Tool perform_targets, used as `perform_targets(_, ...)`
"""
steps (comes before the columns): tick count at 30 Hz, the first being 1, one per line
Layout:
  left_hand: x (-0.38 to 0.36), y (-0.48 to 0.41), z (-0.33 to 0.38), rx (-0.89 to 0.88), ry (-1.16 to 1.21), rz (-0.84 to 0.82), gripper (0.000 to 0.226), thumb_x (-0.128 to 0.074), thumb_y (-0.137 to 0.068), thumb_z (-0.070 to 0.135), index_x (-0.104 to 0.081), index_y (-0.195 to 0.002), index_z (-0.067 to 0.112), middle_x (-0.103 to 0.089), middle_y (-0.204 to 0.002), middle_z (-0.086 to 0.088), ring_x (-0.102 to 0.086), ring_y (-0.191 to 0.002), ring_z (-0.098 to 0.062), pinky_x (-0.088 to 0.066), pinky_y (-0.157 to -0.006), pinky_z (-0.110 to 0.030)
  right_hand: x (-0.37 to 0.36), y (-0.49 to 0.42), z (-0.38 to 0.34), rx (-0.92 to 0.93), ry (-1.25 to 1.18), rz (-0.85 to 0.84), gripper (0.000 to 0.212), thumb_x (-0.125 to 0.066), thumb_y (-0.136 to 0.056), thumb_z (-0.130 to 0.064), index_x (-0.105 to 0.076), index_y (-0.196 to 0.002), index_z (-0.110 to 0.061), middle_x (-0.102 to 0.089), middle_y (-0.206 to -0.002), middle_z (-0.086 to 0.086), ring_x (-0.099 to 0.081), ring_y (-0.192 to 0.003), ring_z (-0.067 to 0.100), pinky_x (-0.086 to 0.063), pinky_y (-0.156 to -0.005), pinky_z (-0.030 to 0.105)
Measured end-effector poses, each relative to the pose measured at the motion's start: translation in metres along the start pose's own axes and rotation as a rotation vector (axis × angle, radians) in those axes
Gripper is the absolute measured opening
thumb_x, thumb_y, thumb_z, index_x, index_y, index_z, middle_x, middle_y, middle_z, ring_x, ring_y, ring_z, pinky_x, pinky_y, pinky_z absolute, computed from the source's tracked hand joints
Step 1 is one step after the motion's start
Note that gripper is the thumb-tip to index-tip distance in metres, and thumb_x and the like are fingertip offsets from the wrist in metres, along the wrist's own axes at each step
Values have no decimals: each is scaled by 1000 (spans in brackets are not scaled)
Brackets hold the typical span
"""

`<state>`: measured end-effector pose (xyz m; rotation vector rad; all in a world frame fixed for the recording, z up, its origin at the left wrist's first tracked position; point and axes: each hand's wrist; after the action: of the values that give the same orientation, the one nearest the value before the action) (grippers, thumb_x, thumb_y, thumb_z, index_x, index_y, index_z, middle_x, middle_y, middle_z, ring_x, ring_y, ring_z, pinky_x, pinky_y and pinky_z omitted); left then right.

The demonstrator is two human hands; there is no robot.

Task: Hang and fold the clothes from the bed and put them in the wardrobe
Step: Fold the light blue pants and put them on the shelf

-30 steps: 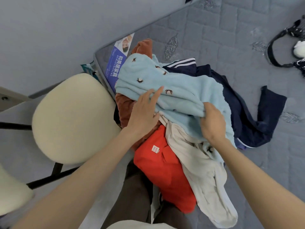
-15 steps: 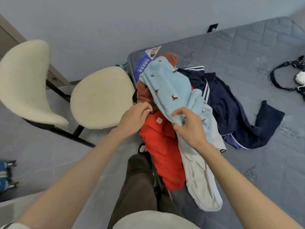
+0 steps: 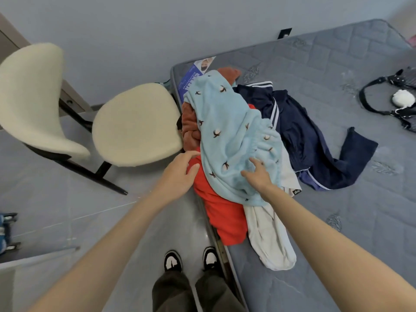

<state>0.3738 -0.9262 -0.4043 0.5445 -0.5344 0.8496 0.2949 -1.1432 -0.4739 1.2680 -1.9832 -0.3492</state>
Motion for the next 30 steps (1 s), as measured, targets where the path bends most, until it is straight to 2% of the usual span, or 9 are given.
perform_targets(3, -11, -5, -13, 14, -17, -30, 35, -47, -98, 16, -49, -133, 18, -51, -131, -5, -52, -111, -17, -34, -85, -19, -6, -21, 5, 58, 46, 160, 58, -59, -87, -14, -38, -141, -12, -46, -140, 6, -37, -134, 31, -33, -110, 44)
perform_targets(7, -20, -22, -24, 24, -18, -66, 37, -47, -98, 16, -47, -135, 15, -51, -133, -6, -51, -116, -17, -35, -91, -20, -7, -46, 16, -105, 52, 242, 80, -68, -84, -33, -23, -148, -23, -29, -152, 3, -25, -137, 32, -26, -112, 50)
perform_targets(11, -31, -40, -25, 12, -38, -109, 37, -44, -99, 19, -46, -136, 19, -48, -136, 0, -49, -119, -14, -34, -92, -20, -8, -53, 40, -224, 146, 208, 52, -75, -75, -38, -39, -112, -35, -15, -152, 7, -23, -133, 39, -25, -110, 56)
perform_targets(15, -47, -62, -12, -53, -86, -159, 38, -44, -99, 20, -44, -137, 23, -45, -138, 4, -43, -125, -12, -34, -100, -23, 3, -60, 61, -294, -2, 279, 85, -83, -63, -50, -28, -125, -33, 13, -157, 6, 1, -142, 44, -14, -113, 61)
perform_targets(19, -79, -92, 16, -221, -199, -251, 44, -44, -97, 11, -43, -139, 23, -38, -144, 4, -35, -131, -17, -30, -106, -28, 24, -62, 87, -360, -279, 219, 111, -86, -64, -43, -10, -144, -28, -33, -147, 12, -38, -130, 32, -35, -109, 47)
perform_targets(22, -107, -118, 35, -419, -648, -286, 60, -44, -92, 1, -36, -143, 31, -16, -157, 4, -10, -145, -25, -18, -115, -42, 28, -50, 101, -231, -305, 285, 91, -84, -70, -20, -25, -139, -15, -57, -125, 9, -56, -107, 22, -46, -89, 31)
perform_targets(25, -132, -143, 46, -671, -1082, -308, 63, -45, -92, 3, -30, -145, 34, 5, -161, 2, 10, -146, -34, 6, -112, -61, 24, -32, 99, -63, -264, 358, 78, -80, -69, -12, -30, -128, -24, -60, -92, -7, -62, -86, 8, -40, -60, 9)
perform_targets(27, -141, -157, 51, -801, -1248, -335, 52, -41, -95, 7, -36, -141, 31, 2, -161, -1, 7, -145, -37, 9, -110, -64, 26, -19, 96, 95, -177, 374, 80, -77, -68, -16, -29, -130, -31, -56, -78, -17, -57, -68, -7, -37, -52, 5)
perform_targets(30, -145, -171, 60, -865, -1432, -204, 41, -33, -95, 13, -57, -124, 30, -27, -156, -2, -17, -145, -32, -10, -113, -62, 38, -4, 96, 206, 60, 247, 54, -71, -78, -32, -44, -125, -35, -48, -85, -21, -52, -81, -3, -34, -62, 8)
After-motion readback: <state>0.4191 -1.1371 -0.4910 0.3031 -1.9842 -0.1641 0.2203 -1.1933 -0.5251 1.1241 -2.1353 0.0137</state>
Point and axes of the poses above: each hand's wrist, its own y-axis away from the middle knuckle, its own x-axis out of the back of the hand, z = x × y
